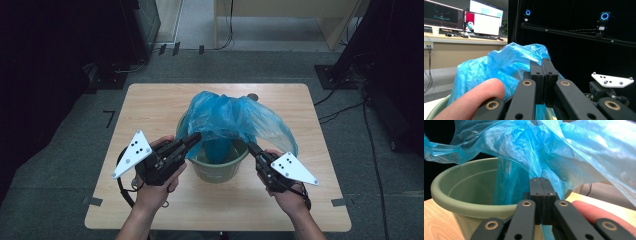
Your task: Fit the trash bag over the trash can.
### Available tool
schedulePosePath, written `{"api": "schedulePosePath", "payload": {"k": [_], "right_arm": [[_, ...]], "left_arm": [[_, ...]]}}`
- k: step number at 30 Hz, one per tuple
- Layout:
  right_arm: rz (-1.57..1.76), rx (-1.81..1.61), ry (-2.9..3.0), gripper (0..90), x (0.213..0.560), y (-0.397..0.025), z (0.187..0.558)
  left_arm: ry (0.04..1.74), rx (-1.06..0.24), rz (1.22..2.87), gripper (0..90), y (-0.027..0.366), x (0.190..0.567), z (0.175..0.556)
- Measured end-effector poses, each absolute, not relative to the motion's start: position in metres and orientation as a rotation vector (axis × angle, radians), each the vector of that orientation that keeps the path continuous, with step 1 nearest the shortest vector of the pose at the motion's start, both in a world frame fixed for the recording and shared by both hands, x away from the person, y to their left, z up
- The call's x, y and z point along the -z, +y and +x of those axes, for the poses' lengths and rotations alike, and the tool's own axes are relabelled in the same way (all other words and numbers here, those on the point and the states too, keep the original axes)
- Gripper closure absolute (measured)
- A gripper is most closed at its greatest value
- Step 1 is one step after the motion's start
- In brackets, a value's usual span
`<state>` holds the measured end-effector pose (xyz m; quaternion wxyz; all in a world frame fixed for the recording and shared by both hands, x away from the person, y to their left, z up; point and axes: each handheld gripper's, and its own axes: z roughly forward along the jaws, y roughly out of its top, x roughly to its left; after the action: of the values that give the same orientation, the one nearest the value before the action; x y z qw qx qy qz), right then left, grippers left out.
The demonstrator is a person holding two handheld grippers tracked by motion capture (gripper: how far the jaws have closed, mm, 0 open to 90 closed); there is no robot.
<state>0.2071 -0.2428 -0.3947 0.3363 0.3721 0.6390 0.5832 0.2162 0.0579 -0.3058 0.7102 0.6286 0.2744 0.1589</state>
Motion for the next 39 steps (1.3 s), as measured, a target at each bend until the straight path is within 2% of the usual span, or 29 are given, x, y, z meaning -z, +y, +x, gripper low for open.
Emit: {"api": "schedulePosePath", "payload": {"k": [11, 24, 26, 29, 33, 36, 39], "right_arm": [[0.829, -1.571, 1.735, 90.0, 0.402, -0.251, 0.194], [0.653, -1.523, 1.933, 90.0, 0.428, -0.266, 0.18], [0.597, -1.502, 1.995, 90.0, 0.431, -0.267, 0.177], [0.599, -1.517, 1.995, 90.0, 0.43, -0.27, 0.176], [0.657, -1.592, 1.941, 90.0, 0.424, -0.277, 0.176], [0.677, -1.631, 1.92, 90.0, 0.421, -0.281, 0.177], [0.65, -1.624, 1.946, 90.0, 0.421, -0.281, 0.176]], "left_arm": [[0.624, -0.371, 1.378, 89.3, 0.068, 0.304, 0.216], [0.644, -0.388, 1.367, 88.0, 0.076, 0.304, 0.218], [0.641, -0.403, 1.37, 83.5, 0.075, 0.303, 0.217], [0.635, -0.416, 1.381, 63.5, 0.074, 0.304, 0.217], [0.649, -0.436, 1.468, 43.4, 0.072, 0.317, 0.22], [0.667, -0.484, 1.505, 37.0, 0.072, 0.324, 0.22], [0.701, -0.512, 1.527, 40.6, 0.074, 0.333, 0.222]]}}
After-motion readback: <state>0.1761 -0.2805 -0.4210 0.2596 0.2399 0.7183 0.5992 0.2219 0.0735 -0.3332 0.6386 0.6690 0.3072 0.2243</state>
